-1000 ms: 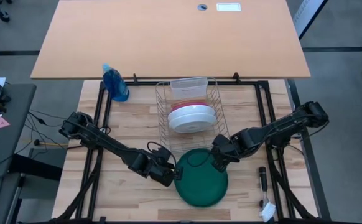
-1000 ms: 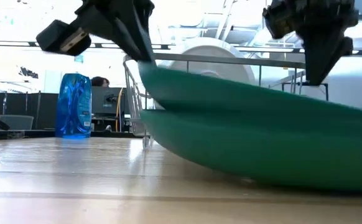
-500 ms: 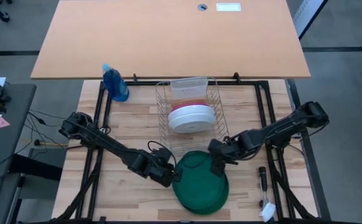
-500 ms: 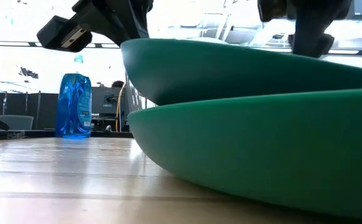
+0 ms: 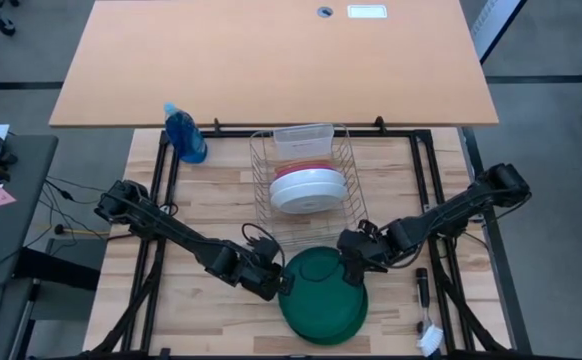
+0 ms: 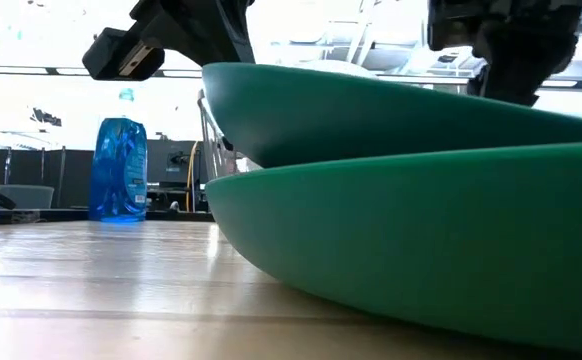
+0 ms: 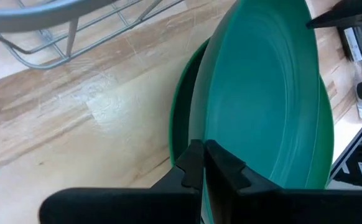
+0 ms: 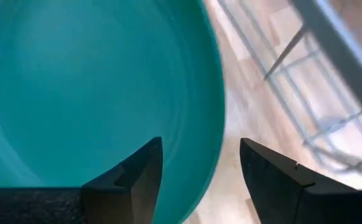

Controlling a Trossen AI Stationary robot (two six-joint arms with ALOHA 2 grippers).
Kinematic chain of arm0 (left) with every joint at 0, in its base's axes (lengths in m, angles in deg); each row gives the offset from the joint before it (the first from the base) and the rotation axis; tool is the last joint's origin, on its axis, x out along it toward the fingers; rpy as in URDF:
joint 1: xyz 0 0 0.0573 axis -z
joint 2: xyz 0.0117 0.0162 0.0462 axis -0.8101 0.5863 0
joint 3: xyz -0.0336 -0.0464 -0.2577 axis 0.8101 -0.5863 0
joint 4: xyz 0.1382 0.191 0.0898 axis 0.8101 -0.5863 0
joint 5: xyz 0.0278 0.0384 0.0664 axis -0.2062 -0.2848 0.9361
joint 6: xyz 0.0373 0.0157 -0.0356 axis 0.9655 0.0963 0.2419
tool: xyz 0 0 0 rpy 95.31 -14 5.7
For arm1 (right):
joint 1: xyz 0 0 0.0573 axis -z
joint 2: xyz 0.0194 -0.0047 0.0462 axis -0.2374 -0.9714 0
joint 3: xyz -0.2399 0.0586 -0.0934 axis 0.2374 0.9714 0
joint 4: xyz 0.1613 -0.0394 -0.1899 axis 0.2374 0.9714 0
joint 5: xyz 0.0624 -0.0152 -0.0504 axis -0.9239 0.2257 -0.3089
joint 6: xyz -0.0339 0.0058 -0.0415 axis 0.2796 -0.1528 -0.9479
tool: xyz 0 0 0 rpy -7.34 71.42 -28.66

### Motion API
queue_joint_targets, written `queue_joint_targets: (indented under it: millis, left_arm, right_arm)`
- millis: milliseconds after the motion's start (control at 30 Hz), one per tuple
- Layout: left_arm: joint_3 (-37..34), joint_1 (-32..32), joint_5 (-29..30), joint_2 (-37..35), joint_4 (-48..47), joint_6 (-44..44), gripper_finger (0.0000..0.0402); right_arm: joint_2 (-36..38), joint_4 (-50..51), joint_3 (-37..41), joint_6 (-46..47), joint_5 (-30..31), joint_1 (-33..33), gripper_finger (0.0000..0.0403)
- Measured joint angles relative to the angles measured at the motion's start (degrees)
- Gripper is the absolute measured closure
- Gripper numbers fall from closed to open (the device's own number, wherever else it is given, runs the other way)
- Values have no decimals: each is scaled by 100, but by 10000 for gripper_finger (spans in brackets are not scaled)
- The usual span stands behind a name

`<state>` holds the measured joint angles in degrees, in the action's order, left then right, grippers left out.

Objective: Sort dishes
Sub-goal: Put the green plate in the dish rack

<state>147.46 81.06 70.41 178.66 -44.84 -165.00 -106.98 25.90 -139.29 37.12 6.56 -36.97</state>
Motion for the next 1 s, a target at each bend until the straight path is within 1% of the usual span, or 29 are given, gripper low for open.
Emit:
queue_joint_targets:
  millis: [67, 133, 367, 567, 733, 867, 1000]
  left_arm:
    - [0, 0, 17, 0, 4, 72, 401]
    - [0, 0, 17, 0, 20, 121, 401]
    - [0, -4, 67, 0, 156, 374, 401]
    - [0, -4, 84, 0, 156, 512, 401]
    - [0, -4, 128, 0, 154, 567, 401]
    - [0, -7, 141, 0, 151, 569, 400]
    - [0, -7, 141, 0, 152, 569, 400]
  right_arm:
    - [-15, -29, 12, -39, 278, -72, 196]
    - [-25, -57, 22, -57, 411, -94, 209]
    - [-25, -206, 17, -92, 515, -61, 255]
    - [-21, -293, 15, -95, 546, 25, 275]
    - [-21, -261, 15, -51, 504, 105, 263]
    - [-19, -256, 11, 231, 394, 52, 236]
    - [-30, -317, 14, 153, 372, -108, 206]
